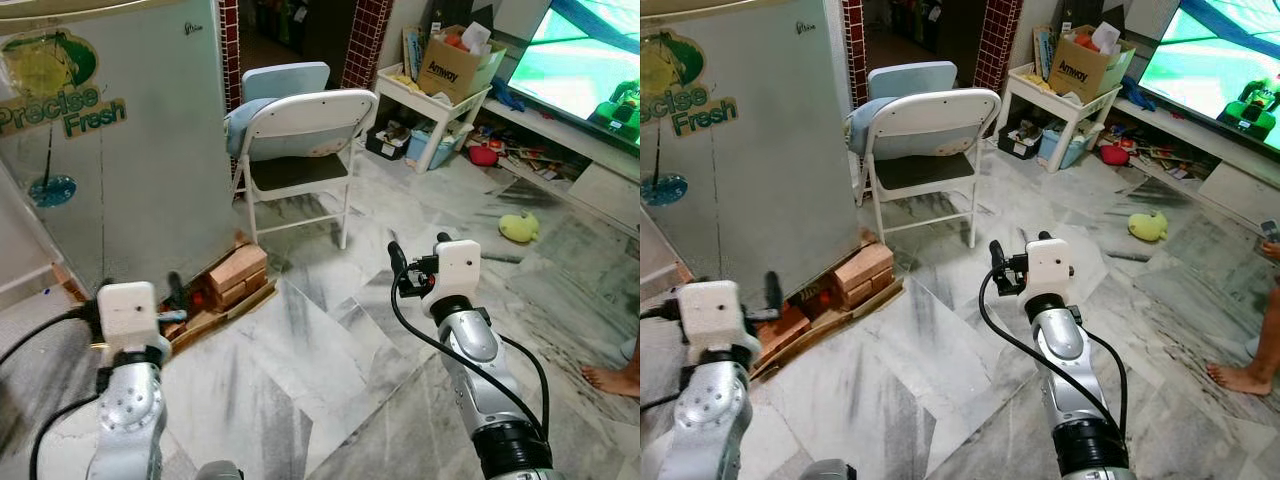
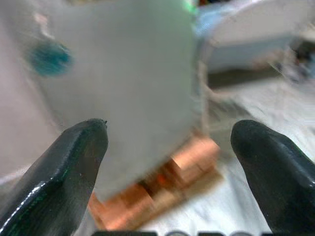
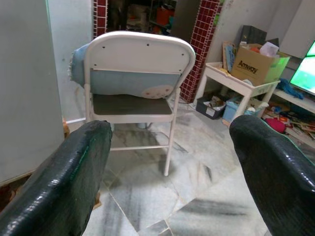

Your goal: Restocking fridge

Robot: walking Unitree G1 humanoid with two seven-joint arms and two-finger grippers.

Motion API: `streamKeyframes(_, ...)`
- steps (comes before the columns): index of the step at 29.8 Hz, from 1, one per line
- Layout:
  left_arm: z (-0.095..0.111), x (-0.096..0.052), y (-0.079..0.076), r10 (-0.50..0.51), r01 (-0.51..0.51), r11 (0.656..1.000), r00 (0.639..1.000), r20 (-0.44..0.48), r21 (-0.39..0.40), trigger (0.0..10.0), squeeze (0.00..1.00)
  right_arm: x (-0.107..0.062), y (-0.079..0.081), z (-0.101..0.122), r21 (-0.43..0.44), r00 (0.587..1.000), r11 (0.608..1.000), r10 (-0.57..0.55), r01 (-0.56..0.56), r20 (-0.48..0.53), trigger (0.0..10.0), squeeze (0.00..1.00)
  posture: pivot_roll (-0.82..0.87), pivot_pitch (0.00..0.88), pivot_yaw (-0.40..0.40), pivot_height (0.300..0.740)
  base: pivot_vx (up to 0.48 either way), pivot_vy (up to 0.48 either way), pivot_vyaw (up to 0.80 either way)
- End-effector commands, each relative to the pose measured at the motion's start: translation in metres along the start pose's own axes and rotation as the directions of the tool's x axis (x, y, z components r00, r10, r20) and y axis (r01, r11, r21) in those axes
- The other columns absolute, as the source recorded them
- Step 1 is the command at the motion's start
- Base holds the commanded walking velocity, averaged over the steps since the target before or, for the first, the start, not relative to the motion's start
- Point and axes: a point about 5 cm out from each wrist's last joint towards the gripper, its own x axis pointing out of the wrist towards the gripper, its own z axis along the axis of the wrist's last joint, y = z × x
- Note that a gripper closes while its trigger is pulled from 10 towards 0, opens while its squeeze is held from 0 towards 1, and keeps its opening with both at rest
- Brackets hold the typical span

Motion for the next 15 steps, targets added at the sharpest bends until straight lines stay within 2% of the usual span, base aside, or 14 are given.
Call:
streamKeyframes(1,-0.003,-0.005,-0.003,-0.045,0.045,0.999,0.999,-0.018,0.0,10.0,0.0,-0.002,-0.006,-0.001,0.002,1.0,1.0,-0.015,0.015,-0.003,10.0,0.0,0.13,0.0,-0.087,0.74,0.0,0.0,0.0)
streamKeyframes(3,-0.006,-0.011,-0.005,-0.097,0.097,0.995,0.995,-0.037,0.002,10.0,0.0,-0.003,-0.006,-0.002,0.002,1.0,1.0,-0.014,0.014,-0.005,10.0,0.0,0.14,0.0,-0.09,0.74,0.0,0.0,0.0)
streamKeyframes(4,-0.012,-0.02,-0.008,-0.187,0.186,0.982,0.979,-0.081,-0.024,10.0,0.0,-0.004,-0.004,-0.003,0.004,1.0,1.0,-0.007,0.007,-0.009,10.0,0.0,0.14,0.0,-0.092,0.74,0.0,0.0,0.0)
streamKeyframes(6,-0.017,-0.028,-0.011,-0.259,0.258,0.966,0.958,-0.123,-0.023,10.0,0.0,-0.004,-0.003,-0.003,0.005,1.0,1.0,-0.002,0.002,-0.01,10.0,0.0,0.14,0.0,-0.092,0.74,0.0,0.0,0.0)
streamKeyframes(8,-0.03,-0.043,-0.015,-0.373,0.38,0.925,0.905,-0.203,-0.004,10.0,0.0,-0.003,-0.001,-0.003,0.007,1.0,1.0,0.005,-0.005,-0.009,10.0,0.0,0.14,0.0,-0.096,0.74,0.0,0.0,0.0)
streamKeyframes(9,-0.03,-0.043,-0.015,-0.373,0.38,0.925,0.905,-0.203,-0.004,10.0,0.0,-0.003,-0.001,-0.003,0.007,1.0,1.0,0.005,-0.005,-0.009,10.0,0.0,0.14,0.0,-0.096,0.74,0.0,0.0,0.0)
streamKeyframes(10,-0.041,-0.057,-0.014,-0.443,0.448,0.893,0.854,-0.272,-0.05,10.0,0.0,-0.003,-0.001,-0.003,0.007,1.0,1.0,0.009,-0.009,-0.008,10.0,0.0,0.15,0.001,-0.1,0.74,0.0,0.0,0.0)
streamKeyframes(11,-0.043,-0.061,-0.013,-0.46,0.462,0.884,0.84,-0.289,-0.066,10.0,0.0,-0.002,-0.001,-0.003,0.007,1.0,1.0,0.011,-0.011,-0.008,10.0,0.0,0.15,0.001,-0.1,0.74,0.0,0.0,0.0)
streamKeyframes(13,-0.043,-0.064,-0.008,-0.464,0.469,0.881,0.835,-0.296,-0.057,10.0,0.0,-0.002,-0.001,-0.002,0.007,1.0,1.0,0.011,-0.011,-0.008,10.0,0.0,0.15,0.002,-0.102,0.74,0.0,0.0,0.0)
streamKeyframes(14,-0.042,-0.071,-0.004,-0.517,0.521,0.85,0.799,-0.307,-0.074,10.0,0.0,-0.001,-0.001,-0.002,0.008,1.0,1.0,0.012,-0.012,-0.008,10.0,0.0,0.16,0.003,-0.104,0.74,0.0,0.0,0.0)
streamKeyframes(15,-0.038,-0.075,0.001,-0.55,0.555,0.829,0.779,-0.301,-0.077,10.0,0.0,-0.001,-0.001,-0.003,0.008,1.0,1.0,0.014,-0.014,-0.009,10.0,0.0,0.17,0.007,-0.11,0.74,0.0,0.0,0.0)
